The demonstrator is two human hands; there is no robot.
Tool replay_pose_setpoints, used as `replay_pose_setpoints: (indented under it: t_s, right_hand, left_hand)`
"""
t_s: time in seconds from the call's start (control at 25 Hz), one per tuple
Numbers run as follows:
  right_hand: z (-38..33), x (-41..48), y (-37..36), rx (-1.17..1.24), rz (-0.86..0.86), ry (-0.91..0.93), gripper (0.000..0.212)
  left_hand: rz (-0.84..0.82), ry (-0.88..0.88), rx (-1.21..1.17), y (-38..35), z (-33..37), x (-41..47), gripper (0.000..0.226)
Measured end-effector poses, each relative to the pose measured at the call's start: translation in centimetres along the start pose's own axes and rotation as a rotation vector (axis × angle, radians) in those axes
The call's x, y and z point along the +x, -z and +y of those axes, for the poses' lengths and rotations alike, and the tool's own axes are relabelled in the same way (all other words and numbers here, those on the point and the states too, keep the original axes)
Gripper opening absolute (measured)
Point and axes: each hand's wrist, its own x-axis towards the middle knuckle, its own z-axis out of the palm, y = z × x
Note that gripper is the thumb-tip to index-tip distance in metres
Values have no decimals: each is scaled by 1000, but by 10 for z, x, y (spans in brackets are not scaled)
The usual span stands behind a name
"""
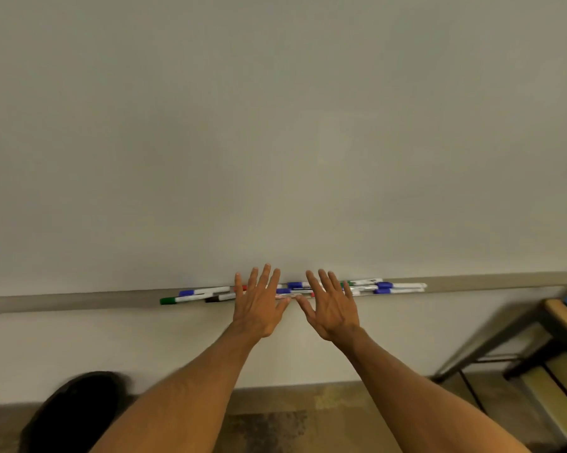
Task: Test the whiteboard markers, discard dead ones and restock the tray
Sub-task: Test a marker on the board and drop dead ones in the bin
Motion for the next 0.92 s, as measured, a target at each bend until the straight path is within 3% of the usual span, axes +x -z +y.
replay_pose_setpoints:
  t_s: [0.2,0.4,0.92]
  right_hand:
    - [61,-23,14,-11,20,-118,94]
    - [100,-22,24,-16,17,-224,68]
    - [187,11,1,-8,-15,-348,69]
  left_hand:
    - [-19,-111,-16,3,70,11,73]
    - [-63,-239,-36,-6,114,37,71]
    - [-123,-376,-45,-42,188,108,70]
